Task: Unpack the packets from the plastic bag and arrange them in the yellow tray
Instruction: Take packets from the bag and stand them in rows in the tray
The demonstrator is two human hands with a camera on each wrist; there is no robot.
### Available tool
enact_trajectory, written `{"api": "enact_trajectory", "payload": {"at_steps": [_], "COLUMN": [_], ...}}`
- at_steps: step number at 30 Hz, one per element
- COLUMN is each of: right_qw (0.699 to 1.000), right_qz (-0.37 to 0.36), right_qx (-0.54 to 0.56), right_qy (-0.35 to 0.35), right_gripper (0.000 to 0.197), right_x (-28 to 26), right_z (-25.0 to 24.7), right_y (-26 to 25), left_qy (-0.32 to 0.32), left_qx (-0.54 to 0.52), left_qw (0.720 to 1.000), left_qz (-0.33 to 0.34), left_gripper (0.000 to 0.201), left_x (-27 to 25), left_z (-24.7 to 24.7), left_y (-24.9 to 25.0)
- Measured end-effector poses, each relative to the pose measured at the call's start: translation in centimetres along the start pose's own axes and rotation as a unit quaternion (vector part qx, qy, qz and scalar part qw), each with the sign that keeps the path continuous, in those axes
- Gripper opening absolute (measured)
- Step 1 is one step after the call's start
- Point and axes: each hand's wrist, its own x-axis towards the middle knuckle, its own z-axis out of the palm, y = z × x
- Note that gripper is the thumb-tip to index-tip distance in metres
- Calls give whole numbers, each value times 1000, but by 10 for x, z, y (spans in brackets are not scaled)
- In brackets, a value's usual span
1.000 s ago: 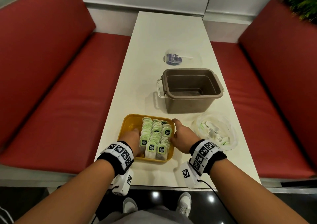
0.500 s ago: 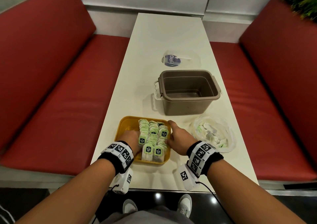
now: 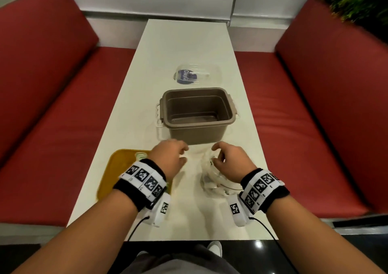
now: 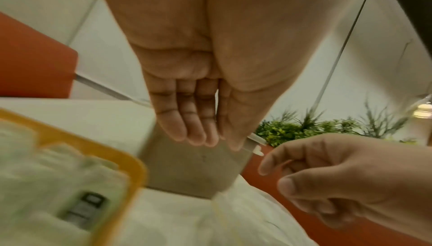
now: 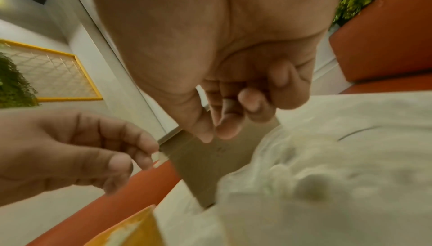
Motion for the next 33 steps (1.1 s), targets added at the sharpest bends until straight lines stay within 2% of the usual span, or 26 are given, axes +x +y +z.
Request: {"api": "enact_trajectory", "payload": {"at_steps": [2,5,9,12,18,23,26,29,33], "right_qw": [999,994,991,993,997,997,997,997,997], "right_qz": [24,42,7,-2,-4,-2,-3,-8,-9], "right_qx": [-42,-99,-116,-86,-28,-11,-7,-8,23], "right_qy": [0,-34,-72,-80,-76,-81,-78,-82,-74], "right_gripper": [34,46,74,96,112,121,121,116,97], "right_x": [-1,-4,-13,-17,-20,-18,-17,-17,-13], "right_z": [-11,-15,-8,-7,-6,-7,-7,-8,-15], "right_y": [25,57,85,99,103,105,108,109,109], "left_qy": [-7,-22,-55,-68,-63,-70,-75,-59,-34], "left_qx": [-15,-33,-16,24,38,-20,-43,-62,-126], "left_qw": [999,998,998,996,989,979,975,977,981], "left_qz": [45,57,-3,-57,-131,-192,-207,-193,-145], "left_gripper": [27,25,29,29,27,12,15,15,18], "left_x": [13,35,60,74,91,99,98,96,91], "left_z": [17,53,95,112,125,122,120,119,114], "left_y": [30,57,72,77,89,98,103,107,108]}}
